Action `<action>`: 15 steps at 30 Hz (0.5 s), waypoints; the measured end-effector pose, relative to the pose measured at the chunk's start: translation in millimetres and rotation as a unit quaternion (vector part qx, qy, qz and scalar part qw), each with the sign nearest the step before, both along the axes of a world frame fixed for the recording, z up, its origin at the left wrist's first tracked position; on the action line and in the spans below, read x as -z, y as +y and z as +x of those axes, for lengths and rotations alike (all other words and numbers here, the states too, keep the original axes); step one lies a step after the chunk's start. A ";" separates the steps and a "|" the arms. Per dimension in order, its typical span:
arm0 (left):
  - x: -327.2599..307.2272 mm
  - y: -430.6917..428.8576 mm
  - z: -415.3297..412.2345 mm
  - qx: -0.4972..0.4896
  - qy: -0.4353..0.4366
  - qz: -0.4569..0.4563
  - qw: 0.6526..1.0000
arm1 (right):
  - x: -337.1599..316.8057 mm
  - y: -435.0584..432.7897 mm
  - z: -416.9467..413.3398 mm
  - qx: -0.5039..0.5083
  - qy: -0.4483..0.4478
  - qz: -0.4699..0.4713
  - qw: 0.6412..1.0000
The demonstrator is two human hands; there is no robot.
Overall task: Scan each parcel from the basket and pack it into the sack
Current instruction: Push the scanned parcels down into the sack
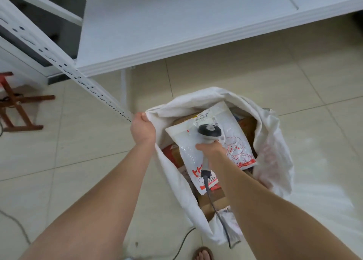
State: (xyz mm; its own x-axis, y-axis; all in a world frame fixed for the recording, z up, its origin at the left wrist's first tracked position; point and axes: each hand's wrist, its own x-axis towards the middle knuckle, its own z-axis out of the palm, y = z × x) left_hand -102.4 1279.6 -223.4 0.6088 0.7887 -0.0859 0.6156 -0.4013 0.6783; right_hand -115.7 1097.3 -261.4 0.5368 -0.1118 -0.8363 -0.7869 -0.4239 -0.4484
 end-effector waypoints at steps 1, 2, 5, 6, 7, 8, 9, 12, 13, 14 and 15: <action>0.7 0.5 -3.5 0.011 0.026 -0.013 1.000 | -3.0 0.6 -0.2 -0.001 0.003 0.018 1.000; 0.1 0.0 -6.3 0.018 0.055 -0.032 0.998 | -7.3 0.3 -1.4 -0.002 -0.001 0.034 0.999; -15.1 -9.8 -7.3 0.046 0.137 -0.070 0.987 | -26.4 -9.6 -7.4 0.063 -0.005 0.072 0.995; -22.4 -15.5 -6.9 0.054 0.160 -0.064 0.984 | -34.9 -15.8 -9.2 0.085 -0.006 0.076 0.993; -30.9 -22.6 -7.5 0.058 0.179 -0.050 0.981 | -43.1 -23.4 -11.6 0.100 -0.010 0.074 0.992; -39.3 -31.2 -9.3 0.061 0.192 -0.035 0.979 | -51.7 -31.4 -13.8 0.113 -0.015 0.069 0.991; -47.4 -41.2 -12.8 0.066 0.201 -0.025 0.977 | -60.0 -40.4 -16.8 0.128 -0.020 0.064 0.989; -68.2 -77.4 -27.3 0.103 0.226 -0.013 0.969 | -85.9 -68.1 -28.8 0.171 -0.030 0.068 0.983; -72.5 -90.0 -32.9 0.123 0.232 -0.016 0.965 | -93.0 -77.3 -34.3 0.183 -0.036 0.066 0.980; -76.2 -103.0 -37.9 0.146 0.238 -0.028 0.960 | -100.4 -86.6 -39.7 0.192 -0.042 0.059 0.979; -78.2 -115.9 -42.6 0.173 0.246 -0.046 0.953 | -105.7 -96.6 -45.1 0.200 -0.047 0.047 0.978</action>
